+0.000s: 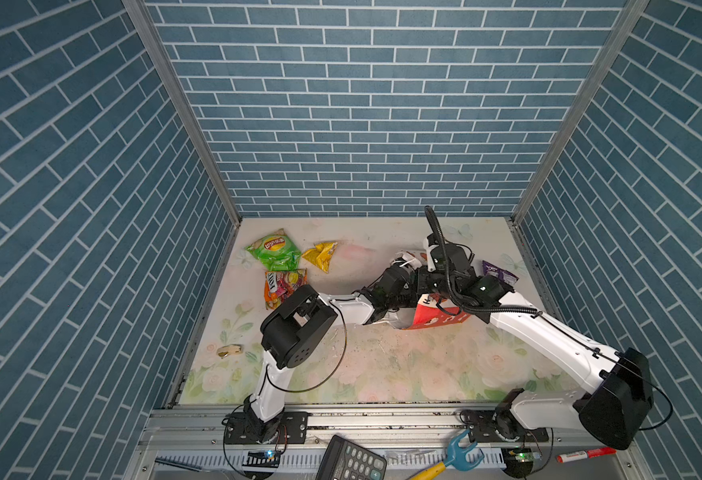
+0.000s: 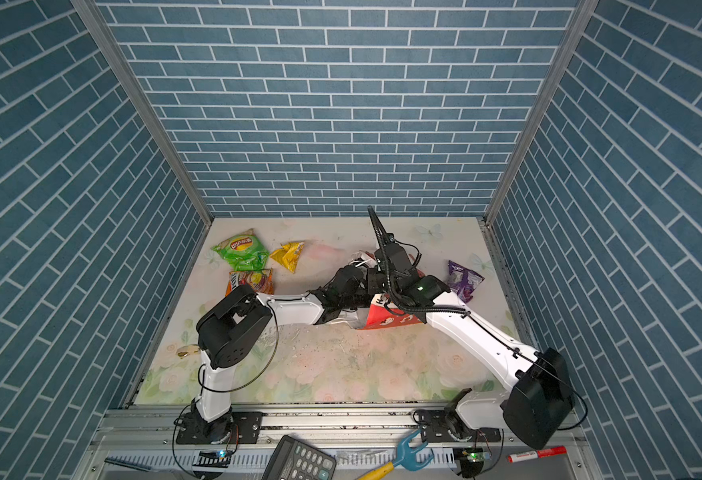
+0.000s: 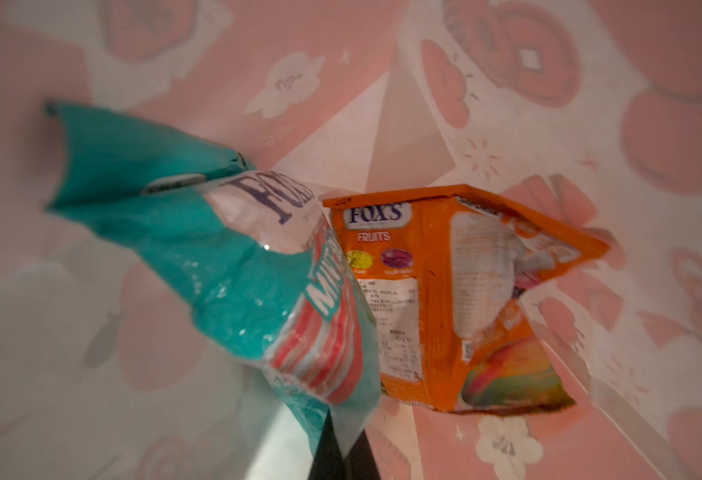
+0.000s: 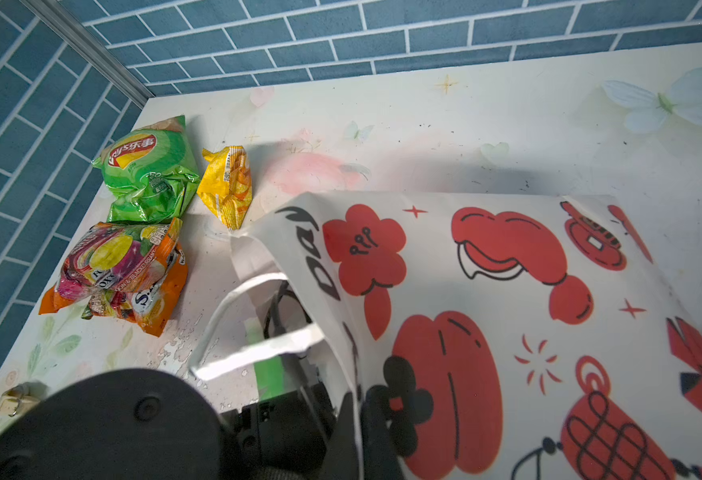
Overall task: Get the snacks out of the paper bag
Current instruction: 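Close the left gripper on the teal Fox's Mint packet, then lift the teal packet up toward the bag mouth with the left gripper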
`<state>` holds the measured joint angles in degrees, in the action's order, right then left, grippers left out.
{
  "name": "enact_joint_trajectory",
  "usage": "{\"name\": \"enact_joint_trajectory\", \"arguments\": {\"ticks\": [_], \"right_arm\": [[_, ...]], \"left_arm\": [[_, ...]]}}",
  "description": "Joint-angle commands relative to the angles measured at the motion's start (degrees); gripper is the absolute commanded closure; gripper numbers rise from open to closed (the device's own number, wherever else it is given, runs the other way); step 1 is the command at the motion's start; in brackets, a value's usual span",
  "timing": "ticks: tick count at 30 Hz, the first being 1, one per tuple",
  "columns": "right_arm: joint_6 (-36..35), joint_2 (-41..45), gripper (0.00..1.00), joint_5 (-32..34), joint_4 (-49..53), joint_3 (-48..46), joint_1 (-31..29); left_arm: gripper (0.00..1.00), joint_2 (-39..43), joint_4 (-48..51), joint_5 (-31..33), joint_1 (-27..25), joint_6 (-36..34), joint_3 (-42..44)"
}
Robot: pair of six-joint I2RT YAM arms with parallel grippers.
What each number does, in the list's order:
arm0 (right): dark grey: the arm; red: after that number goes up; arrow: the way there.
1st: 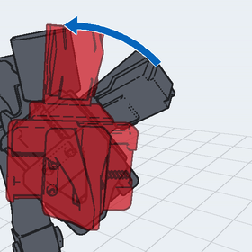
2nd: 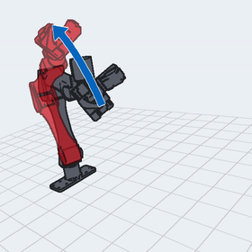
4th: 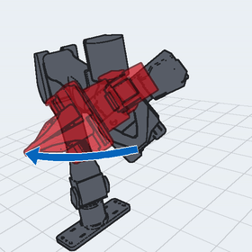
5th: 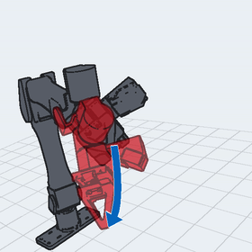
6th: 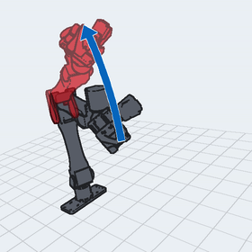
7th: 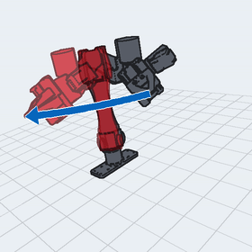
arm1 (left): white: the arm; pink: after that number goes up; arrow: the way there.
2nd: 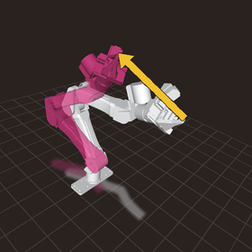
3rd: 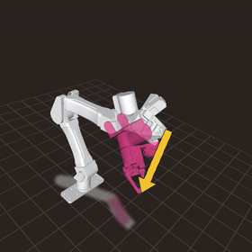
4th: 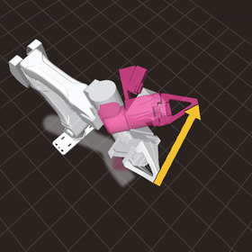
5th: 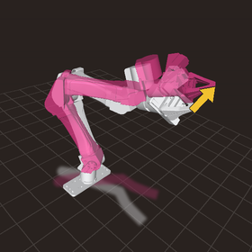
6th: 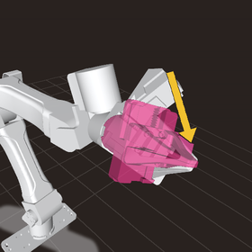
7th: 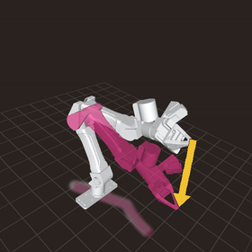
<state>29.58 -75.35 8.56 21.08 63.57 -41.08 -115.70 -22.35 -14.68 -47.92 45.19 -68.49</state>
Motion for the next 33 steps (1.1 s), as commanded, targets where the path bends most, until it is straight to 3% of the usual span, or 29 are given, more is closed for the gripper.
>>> {"name": "enact_joint_trajectory", "arguments": {"ticks": [1, 9, 33], "right_arm": [[0.9, 1.9, 1.0, 2.9, 2.0, -1.2, 0.3], [0.9, 2.0, 1.0, 4.8, 3.1, -1.1, 0.3], [0.7, 0.4, 1.0, 9.0, 5.3, -0.9, 0.3]], "left_arm": [[1.0, 3.9, 0.9, 1.3, 0.6, -1.9, 0.7], [1.0, 8.2, 4.7, 4.1, 0.7, -5.4, 2.1], [1.0, 18.0, 7.4, 5.3, 4.6, -6.8, 10.2]]}}
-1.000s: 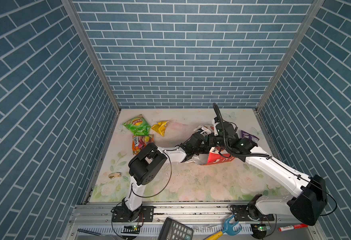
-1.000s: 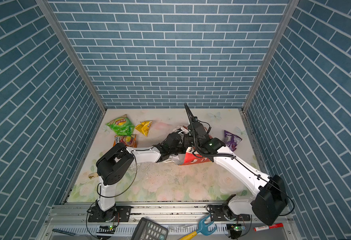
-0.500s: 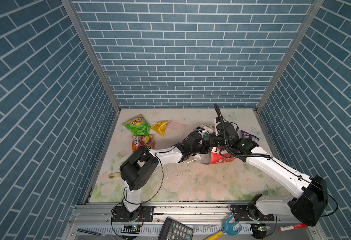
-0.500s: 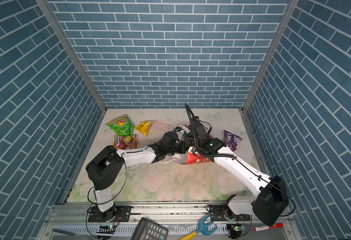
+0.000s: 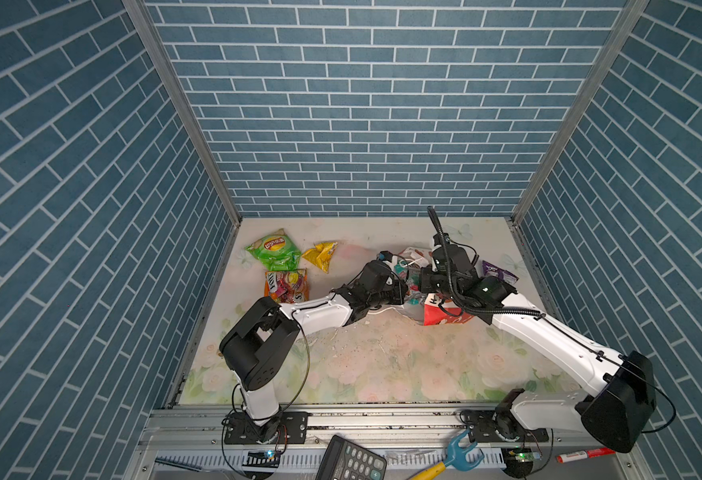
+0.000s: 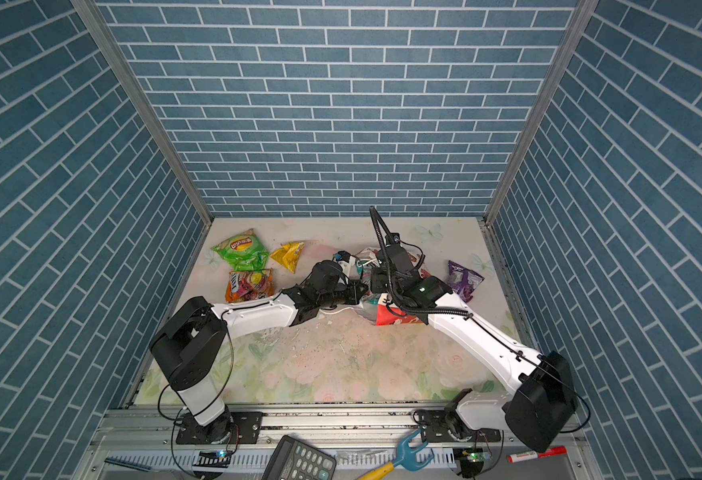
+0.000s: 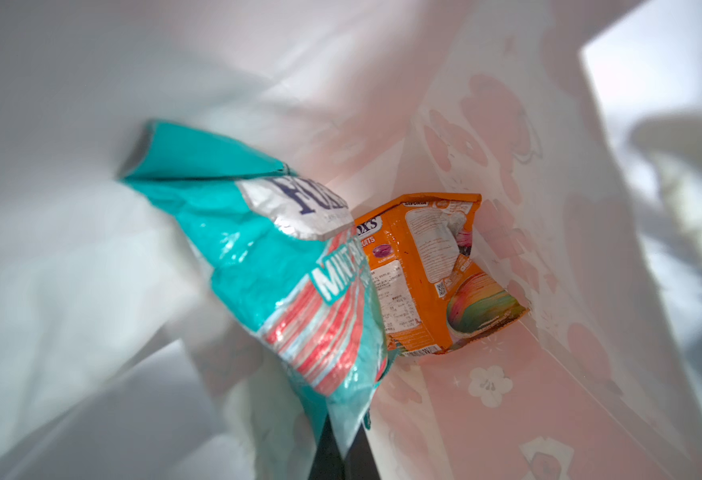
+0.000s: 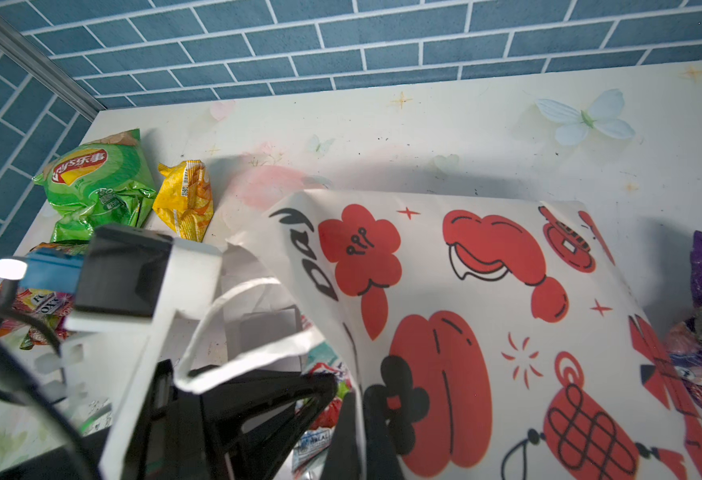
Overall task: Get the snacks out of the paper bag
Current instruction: 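Lift the teal packet up toward the bag mouth with the left gripper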
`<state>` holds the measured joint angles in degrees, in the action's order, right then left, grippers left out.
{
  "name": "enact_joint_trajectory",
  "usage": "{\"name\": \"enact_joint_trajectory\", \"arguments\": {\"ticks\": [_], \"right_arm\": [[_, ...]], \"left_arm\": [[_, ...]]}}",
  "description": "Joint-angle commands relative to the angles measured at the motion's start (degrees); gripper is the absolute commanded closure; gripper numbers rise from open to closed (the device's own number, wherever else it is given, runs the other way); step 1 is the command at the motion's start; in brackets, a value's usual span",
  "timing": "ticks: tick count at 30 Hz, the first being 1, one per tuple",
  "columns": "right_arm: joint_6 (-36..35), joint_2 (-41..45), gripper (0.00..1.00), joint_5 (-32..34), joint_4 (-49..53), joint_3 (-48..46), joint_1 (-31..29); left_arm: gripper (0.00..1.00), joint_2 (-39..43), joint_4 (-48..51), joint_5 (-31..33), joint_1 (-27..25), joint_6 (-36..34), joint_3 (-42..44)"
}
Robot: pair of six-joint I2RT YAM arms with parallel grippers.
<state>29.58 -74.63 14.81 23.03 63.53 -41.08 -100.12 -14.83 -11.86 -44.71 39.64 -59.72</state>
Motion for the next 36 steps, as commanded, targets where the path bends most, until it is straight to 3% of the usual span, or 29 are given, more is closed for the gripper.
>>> {"name": "enact_joint_trajectory", "arguments": {"ticks": [1, 17, 28, 32, 36], "right_arm": [[0.7, -0.5, 1.0, 2.8, 3.3, -0.9, 0.3], [0.7, -1.9, 1.0, 2.0, 2.8, -1.1, 0.3], [0.7, -2.3, 1.0, 1.5, 2.3, -1.2, 0.3], [0.9, -2.8, 1.0, 0.3, 1.6, -1.1, 0.3], [0.9, -2.6, 1.0, -0.2, 1.6, -1.1, 0.3]], "left_arm": [[1.0, 2.9, -0.2, 2.7, 1.7, -1.3, 2.1], [1.0, 5.7, -0.6, 0.9, 5.0, 0.4, 6.9], [1.0, 6.2, 0.9, 3.6, 5.0, 0.5, 8.8], [0.78, 5.0, -0.2, 3.0, 5.2, 1.4, 8.7], [0.67, 2.6, -2.5, 1.0, 5.8, 3.1, 8.4]]}}
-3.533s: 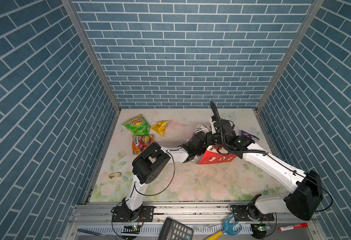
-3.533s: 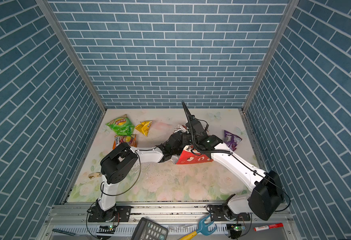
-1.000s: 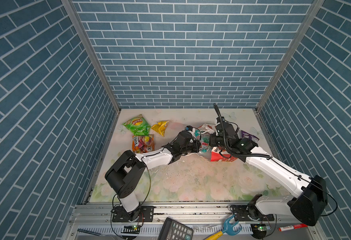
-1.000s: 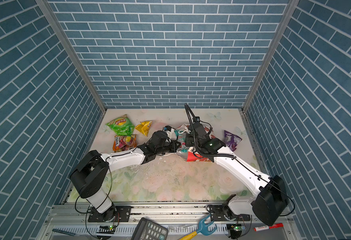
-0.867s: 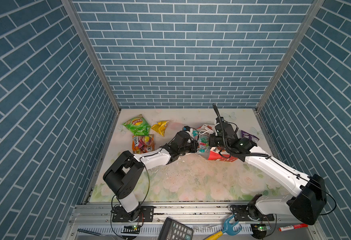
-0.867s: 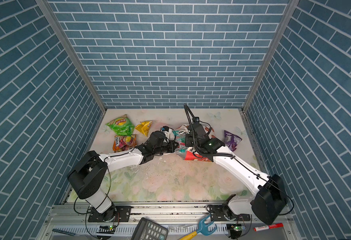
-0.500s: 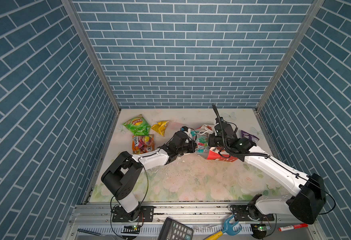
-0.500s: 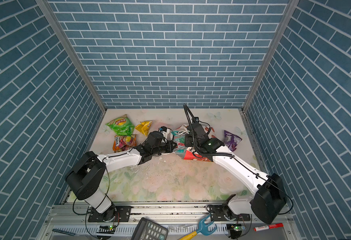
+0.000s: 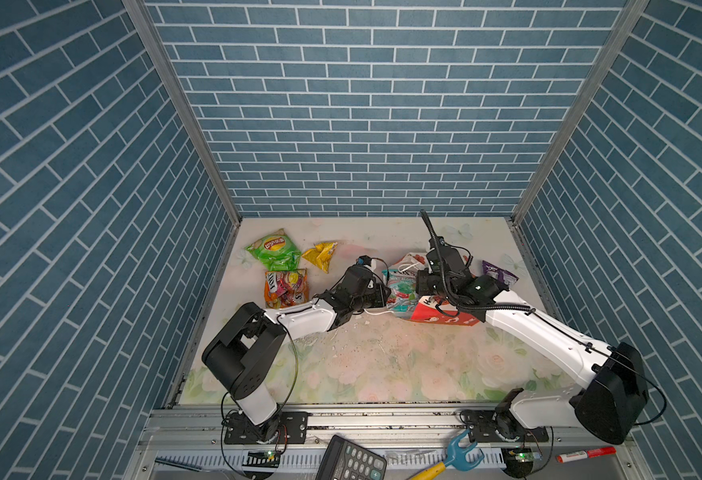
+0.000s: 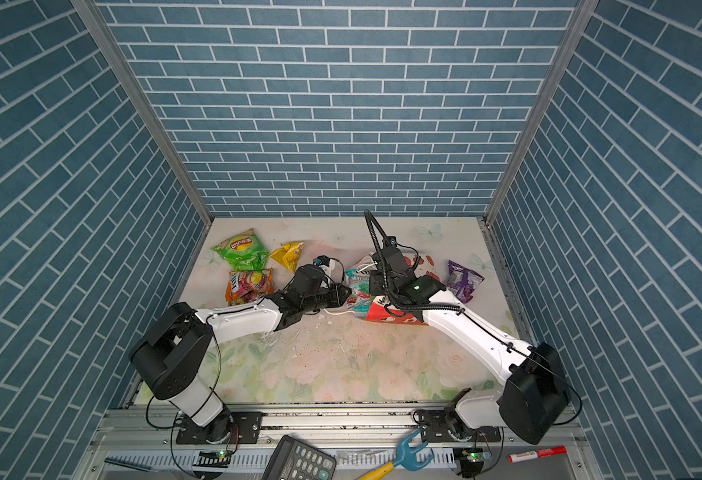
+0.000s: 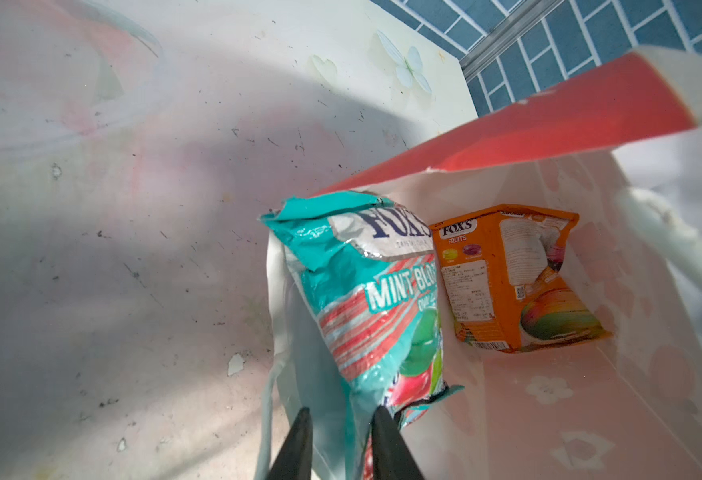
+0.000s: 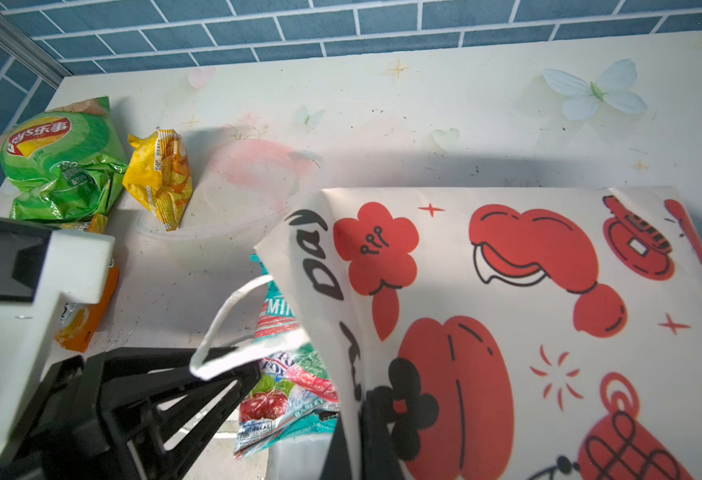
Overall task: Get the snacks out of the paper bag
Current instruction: 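Lift the teal packet up toward the bag mouth with the left gripper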
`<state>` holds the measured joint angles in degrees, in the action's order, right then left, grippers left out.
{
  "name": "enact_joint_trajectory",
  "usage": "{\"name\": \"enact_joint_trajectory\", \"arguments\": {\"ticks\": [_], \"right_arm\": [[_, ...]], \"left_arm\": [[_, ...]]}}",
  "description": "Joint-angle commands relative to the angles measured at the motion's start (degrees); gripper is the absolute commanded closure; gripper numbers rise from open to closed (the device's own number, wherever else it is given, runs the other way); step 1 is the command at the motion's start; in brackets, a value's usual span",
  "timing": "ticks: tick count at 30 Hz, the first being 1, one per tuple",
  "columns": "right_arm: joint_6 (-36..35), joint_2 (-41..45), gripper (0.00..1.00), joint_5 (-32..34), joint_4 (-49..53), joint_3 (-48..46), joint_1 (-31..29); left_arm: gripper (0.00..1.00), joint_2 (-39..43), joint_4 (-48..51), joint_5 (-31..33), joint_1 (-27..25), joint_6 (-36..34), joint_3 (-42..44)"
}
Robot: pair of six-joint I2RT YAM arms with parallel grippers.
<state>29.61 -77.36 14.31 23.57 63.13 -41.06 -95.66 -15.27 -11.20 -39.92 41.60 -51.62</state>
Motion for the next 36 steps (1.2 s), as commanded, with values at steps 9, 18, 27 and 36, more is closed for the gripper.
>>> {"name": "enact_joint_trajectory", "arguments": {"ticks": [9, 18, 27, 36], "right_arm": [[0.9, 0.4, 1.0, 0.2, 1.0, -0.9, 0.3], [1.0, -1.2, 1.0, -1.2, 0.3, -0.2, 0.3], [0.9, -2.0, 1.0, -1.7, -0.3, 0.5, 0.3], [0.8, -3.2, 1.0, -1.7, -0.5, 1.2, 0.2]], "left_arm": [[0.64, -5.7, -7.9, -4.0, 1.8, 4.5, 0.3], [0.65, -6.5, -8.7, -5.2, 1.8, 4.5, -1.1], [0.64, -8.2, -8.2, -6.7, 1.5, 5.1, -3.7], [0.6, -8.0, -7.2, -7.7, 0.3, 5.8, -3.6]]}}
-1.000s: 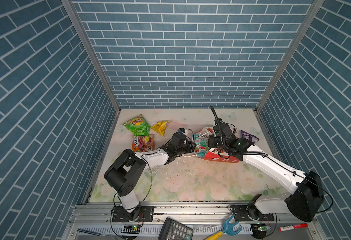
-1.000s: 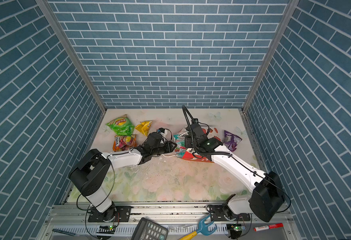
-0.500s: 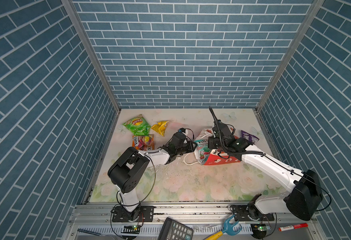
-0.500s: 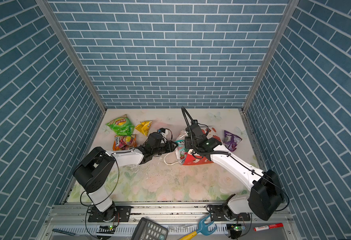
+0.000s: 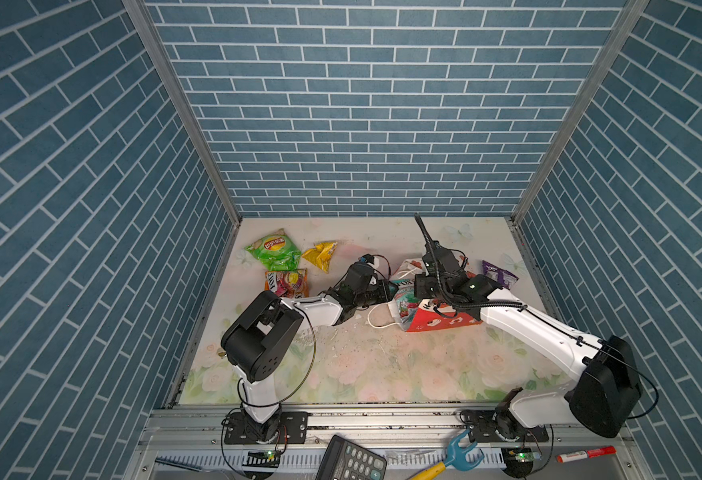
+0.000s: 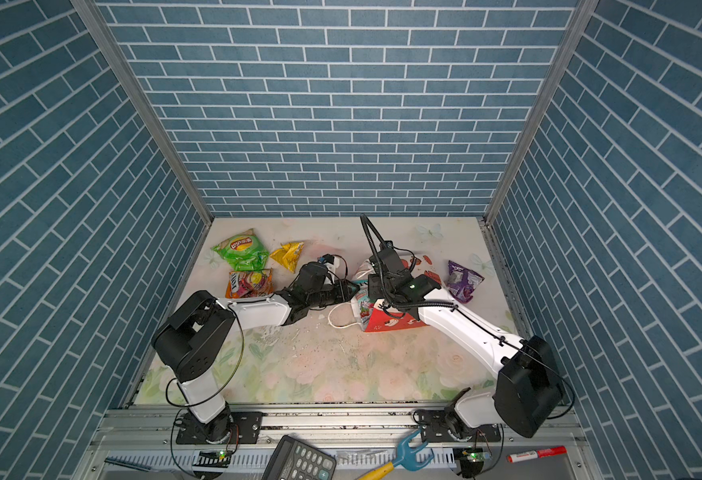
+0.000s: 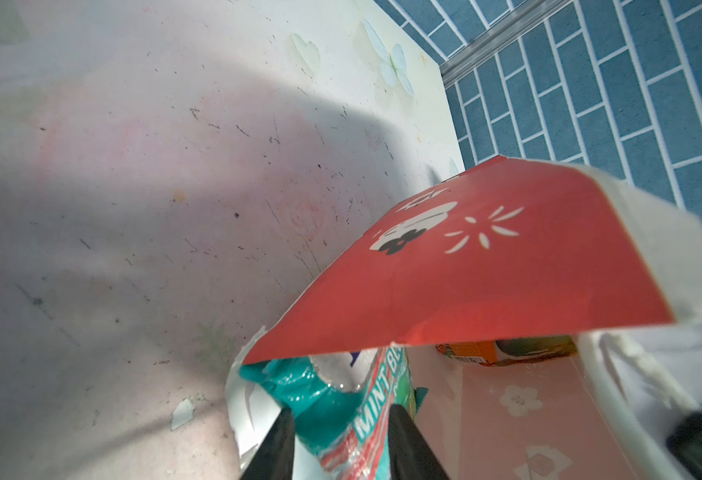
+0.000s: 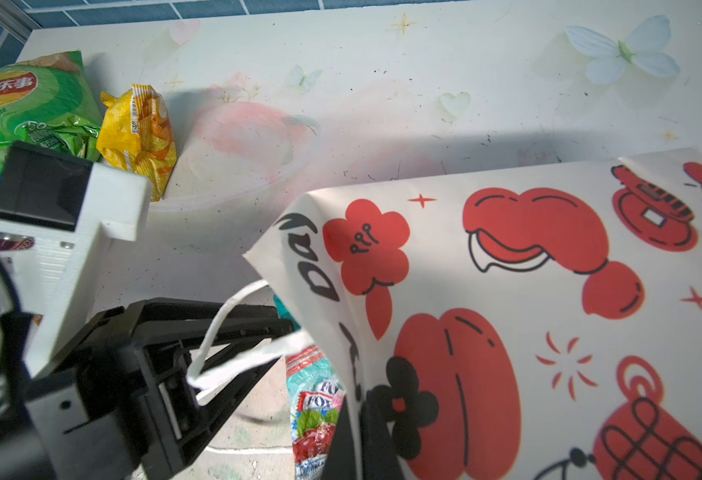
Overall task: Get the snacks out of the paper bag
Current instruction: 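Lift the teal packet up toward the bag mouth with the left gripper, then pull the teal packet out through the bag mouth with the left gripper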
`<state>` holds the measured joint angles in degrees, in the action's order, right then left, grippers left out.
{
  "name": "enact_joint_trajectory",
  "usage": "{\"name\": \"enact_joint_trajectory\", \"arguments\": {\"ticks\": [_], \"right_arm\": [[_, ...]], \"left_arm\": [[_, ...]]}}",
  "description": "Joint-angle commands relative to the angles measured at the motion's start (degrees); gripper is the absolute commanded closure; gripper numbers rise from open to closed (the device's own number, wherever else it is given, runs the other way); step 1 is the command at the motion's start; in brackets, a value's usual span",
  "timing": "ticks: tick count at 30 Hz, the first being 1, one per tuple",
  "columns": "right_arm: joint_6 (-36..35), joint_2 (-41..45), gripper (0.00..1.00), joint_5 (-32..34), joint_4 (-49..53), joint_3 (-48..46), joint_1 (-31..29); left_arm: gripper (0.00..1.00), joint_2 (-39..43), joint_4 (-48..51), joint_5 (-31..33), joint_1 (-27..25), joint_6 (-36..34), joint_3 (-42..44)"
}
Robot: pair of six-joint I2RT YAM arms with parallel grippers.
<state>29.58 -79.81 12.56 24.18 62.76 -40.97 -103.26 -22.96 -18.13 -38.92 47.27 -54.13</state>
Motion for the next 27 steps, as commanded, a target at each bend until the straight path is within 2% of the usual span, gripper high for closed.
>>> {"name": "enact_joint_trajectory", "arguments": {"ticks": [1, 10, 18, 21, 24, 26, 27], "right_arm": [[0.8, -0.8, 1.0, 0.0, -1.0, 1.7, 0.1], [0.7, -1.0, 1.0, -0.1, -1.4, 1.8, 0.2], [0.8, -0.8, 1.0, -0.7, -1.5, 1.9, 0.2], [0.8, -0.5, 1.0, -0.7, -1.4, 1.8, 0.2], [0.8, -0.5, 1.0, -0.8, -1.5, 1.7, 0.2], [0.8, -0.6, 1.0, -0.8, -1.5, 1.7, 0.2], [0.8, -0.6, 1.0, -0.8, -1.4, 1.6, 0.2]], "left_arm": [[0.59, -0.2, 1.0, -0.6, -1.0, -0.1, -1.2], [0.51, -1.8, 2.2, 0.0, -2.3, 1.2, -1.2], [0.51, -7.8, 0.1, -1.4, -2.3, 4.2, -5.9], [0.56, -8.5, -0.6, -0.8, -2.2, 4.8, -6.5], [0.69, -8.6, -0.7, -0.3, -2.2, 4.8, -7.1], [0.82, -8.7, -0.5, -0.4, -2.2, 4.5, -7.5], [0.83, -8.7, -0.4, -0.5, -2.2, 4.5, -7.6]]}}
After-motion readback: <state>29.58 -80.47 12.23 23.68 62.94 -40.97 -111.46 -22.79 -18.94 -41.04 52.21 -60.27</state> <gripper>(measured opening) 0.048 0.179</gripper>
